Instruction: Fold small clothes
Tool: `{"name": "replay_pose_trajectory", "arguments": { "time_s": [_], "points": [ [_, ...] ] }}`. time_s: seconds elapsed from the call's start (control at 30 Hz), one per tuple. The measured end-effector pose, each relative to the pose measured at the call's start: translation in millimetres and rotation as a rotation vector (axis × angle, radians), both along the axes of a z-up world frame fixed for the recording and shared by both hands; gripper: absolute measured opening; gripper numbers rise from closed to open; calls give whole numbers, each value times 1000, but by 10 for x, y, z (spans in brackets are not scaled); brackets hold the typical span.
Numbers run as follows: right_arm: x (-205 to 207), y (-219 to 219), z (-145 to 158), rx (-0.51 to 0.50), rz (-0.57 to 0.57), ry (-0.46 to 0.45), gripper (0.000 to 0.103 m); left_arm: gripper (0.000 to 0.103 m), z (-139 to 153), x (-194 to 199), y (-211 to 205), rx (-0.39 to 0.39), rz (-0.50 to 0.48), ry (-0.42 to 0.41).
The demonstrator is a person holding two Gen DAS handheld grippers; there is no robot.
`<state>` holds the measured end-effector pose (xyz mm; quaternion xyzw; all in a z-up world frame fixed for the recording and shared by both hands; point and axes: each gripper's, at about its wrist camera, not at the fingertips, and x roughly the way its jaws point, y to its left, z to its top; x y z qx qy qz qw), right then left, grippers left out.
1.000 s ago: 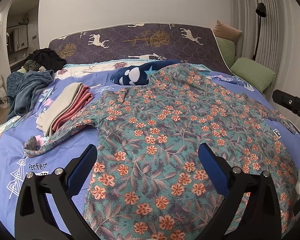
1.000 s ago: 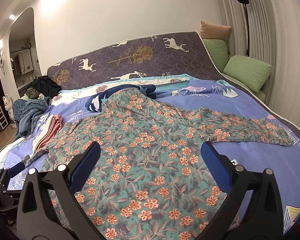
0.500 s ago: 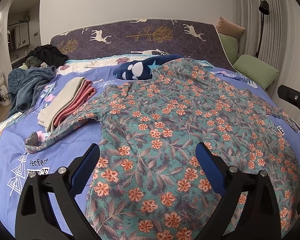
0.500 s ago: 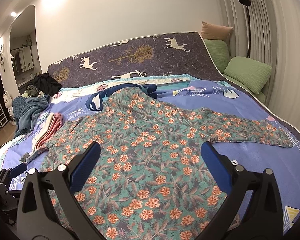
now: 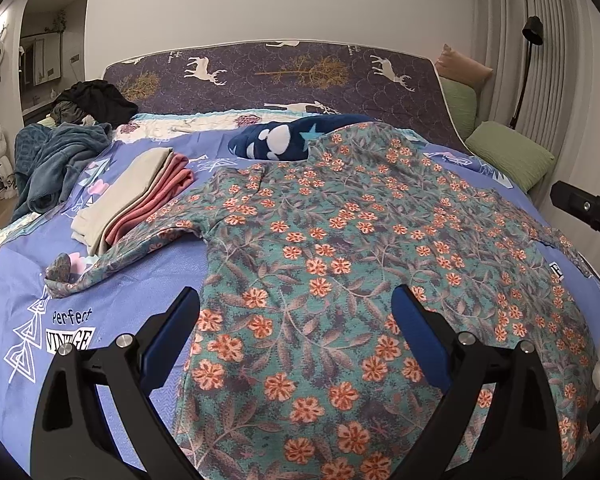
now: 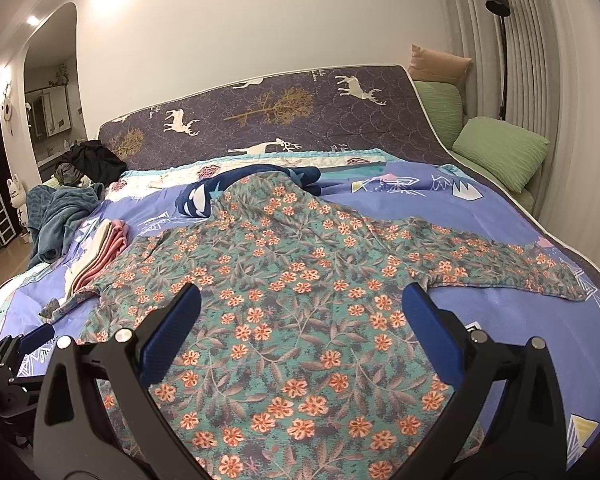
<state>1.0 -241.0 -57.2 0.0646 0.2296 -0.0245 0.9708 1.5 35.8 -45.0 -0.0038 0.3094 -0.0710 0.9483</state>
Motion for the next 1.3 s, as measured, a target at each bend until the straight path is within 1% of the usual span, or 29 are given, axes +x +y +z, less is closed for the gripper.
{"name": "replay_pose_trajectory", "arguments": {
  "time_s": [0.03,0.1,0.13,0.2,0.33,0.4,0.53,0.57,0.63,0.7,0.77,0.83,0.9,0.93,0.97,1.03,1.1,1.13,1.23,1.3],
  "points": [
    [2,6,-1,-3,2,-1,101,96,0,0,5,-3,-1,0],
    [7,12,-4,-7,3,-1,101,90,-5,9,27,-23,-14,6],
    [16,13,-11,-8,7,0,101,88,-12,19,48,-33,-21,12],
    [26,11,-19,-8,11,1,101,81,-37,46,84,-59,-28,34],
    [70,-16,-45,0,18,5,101,72,-77,85,160,-104,-32,73],
    [98,-25,-60,3,20,9,101,65,-98,104,193,-111,-32,87],
    [180,-51,-112,16,28,28,101,59,-144,173,315,-138,0,120],
    [207,-55,-127,18,29,36,101,55,-153,194,374,-160,13,127],
    [265,-53,-156,14,30,61,101,53,-163,224,517,-209,43,134],
    [299,-40,-162,9,34,76,101,53,-176,257,729,-264,93,141],
    [300,-16,-149,-8,34,70,101,53,-192,296,999,-308,158,150],
    [291,1,-157,-17,32,66,101,53,-214,343,1310,-334,248,160],
    [302,5,-179,-15,33,75,101,53,-266,413,1745,-362,383,172],
    [314,10,-195,-16,34,84,101,53,-290,438,1903,-368,430,176],
    [319,18,-206,-20,35,91,101,53,-338,490,2165,-367,504,178],
    [328,31,-222,-32,33,98,101,54,-417,574,2458,-336,595,197],
    [337,30,-227,-38,29,101,101,55,-578,716,2829,-316,683,243],
    [343,28,-231,-39,24,103,101,55,-675,787,3003,-325,720,276],
    [360,18,-247,-44,11,111,101,55,-935,932,3356,-390,771,347],
    [383,11,-265,-47,4,121,101,55,-1122,1046,3548,-456,792,395]
  ]
}}
